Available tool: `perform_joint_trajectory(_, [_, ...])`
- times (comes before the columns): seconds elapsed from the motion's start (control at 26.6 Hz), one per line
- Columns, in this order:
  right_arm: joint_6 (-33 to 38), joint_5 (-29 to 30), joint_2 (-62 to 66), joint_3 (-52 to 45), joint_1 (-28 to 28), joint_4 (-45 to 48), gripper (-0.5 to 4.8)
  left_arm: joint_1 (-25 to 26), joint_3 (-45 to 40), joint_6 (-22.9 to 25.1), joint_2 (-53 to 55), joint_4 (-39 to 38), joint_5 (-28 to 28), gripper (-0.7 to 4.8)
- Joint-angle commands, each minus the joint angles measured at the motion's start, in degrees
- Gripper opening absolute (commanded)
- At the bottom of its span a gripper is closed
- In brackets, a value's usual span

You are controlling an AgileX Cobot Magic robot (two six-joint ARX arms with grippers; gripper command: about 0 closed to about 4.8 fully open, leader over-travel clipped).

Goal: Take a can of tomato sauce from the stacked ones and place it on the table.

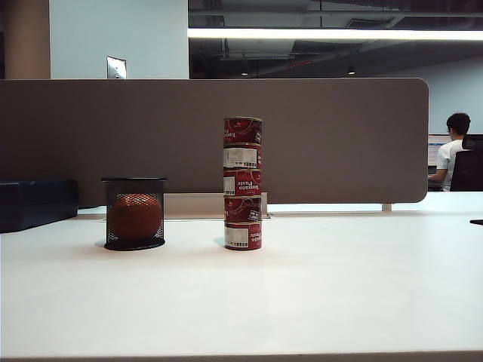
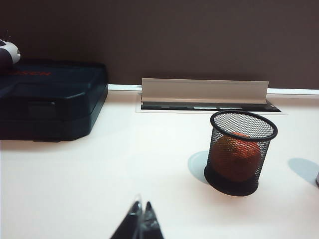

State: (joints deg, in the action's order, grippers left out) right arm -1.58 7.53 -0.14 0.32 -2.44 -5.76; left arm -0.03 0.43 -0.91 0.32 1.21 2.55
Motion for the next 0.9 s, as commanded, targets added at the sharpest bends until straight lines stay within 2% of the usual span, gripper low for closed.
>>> perform_joint_trajectory(0.04, [0.17,0.22,0.0,0.2,0.04,1.81,-0.06,0.13,0.2,0.24,0.04,0.96,0.35,-0.06])
perform_joint_trajectory(0.23, [2.03,3.39,0.0,0.87,0.09,4.74,-0.06,0.13,0.22,0.24,0.04,2.19,4.48,-0.06])
perform_joint_trajectory(0.45, [2.01,3.34,0.02,6.43,0.09,4.59,-0.06,0.13,0.28,0.22,0.04,2.34,12.63,-0.06])
perform_joint_trajectory(0.79, [6.54,6.62,0.94,13.2,0.09,4.17,-0.05,0.13,0.28,0.22,0.04,2.34,18.32,-0.06])
perform_joint_trajectory(0.9, [6.54,8.09,2.89,17.03,0.09,2.38,-0.05,0.13,0.28,0.2,0.04,2.34,18.29,-0.06])
